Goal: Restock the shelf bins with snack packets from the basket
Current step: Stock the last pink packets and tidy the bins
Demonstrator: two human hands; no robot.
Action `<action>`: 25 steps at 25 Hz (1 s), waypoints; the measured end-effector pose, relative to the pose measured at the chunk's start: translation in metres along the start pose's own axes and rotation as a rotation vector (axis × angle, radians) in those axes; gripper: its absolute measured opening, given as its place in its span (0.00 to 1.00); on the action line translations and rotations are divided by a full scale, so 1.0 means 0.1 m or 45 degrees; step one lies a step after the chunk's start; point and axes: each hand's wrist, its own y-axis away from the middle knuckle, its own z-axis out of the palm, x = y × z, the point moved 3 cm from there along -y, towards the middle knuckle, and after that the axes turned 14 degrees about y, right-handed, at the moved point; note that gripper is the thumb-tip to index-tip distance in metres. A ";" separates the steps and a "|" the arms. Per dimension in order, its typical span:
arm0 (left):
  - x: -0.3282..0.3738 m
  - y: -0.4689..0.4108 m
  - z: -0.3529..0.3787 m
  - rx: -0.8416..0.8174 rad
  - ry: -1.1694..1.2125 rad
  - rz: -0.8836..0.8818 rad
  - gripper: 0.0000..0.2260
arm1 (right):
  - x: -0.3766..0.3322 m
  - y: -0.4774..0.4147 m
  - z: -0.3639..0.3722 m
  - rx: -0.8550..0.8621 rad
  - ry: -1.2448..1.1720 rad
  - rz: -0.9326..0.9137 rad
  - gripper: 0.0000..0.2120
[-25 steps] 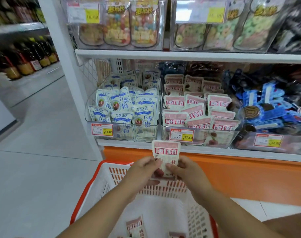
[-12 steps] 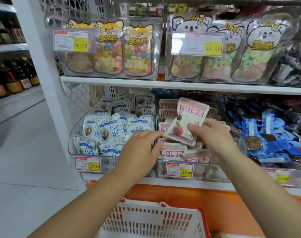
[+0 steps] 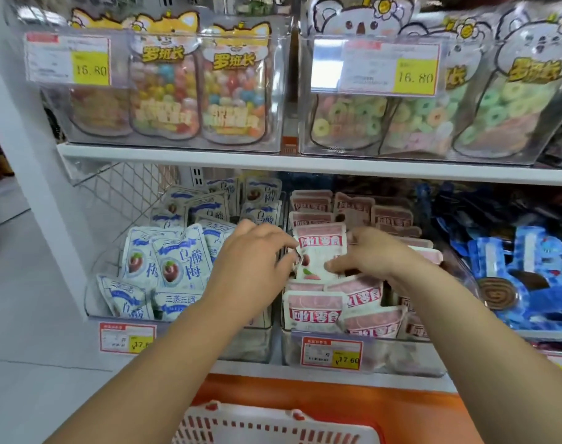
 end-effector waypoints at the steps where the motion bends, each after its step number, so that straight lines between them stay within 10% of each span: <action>1: 0.02 -0.05 -0.01 0.005 0.000 -0.021 0.14 | 0.00 0.02 -0.03 0.015 -0.011 -0.026 0.15; 15: -0.10 -1.07 0.34 -0.787 -0.460 -0.158 0.06 | 0.32 -0.13 -0.12 0.003 -0.267 -0.101 0.06; 25: -0.18 -1.19 0.28 -0.404 -0.164 -0.315 0.03 | 0.10 -0.29 0.05 -0.027 0.262 0.141 0.21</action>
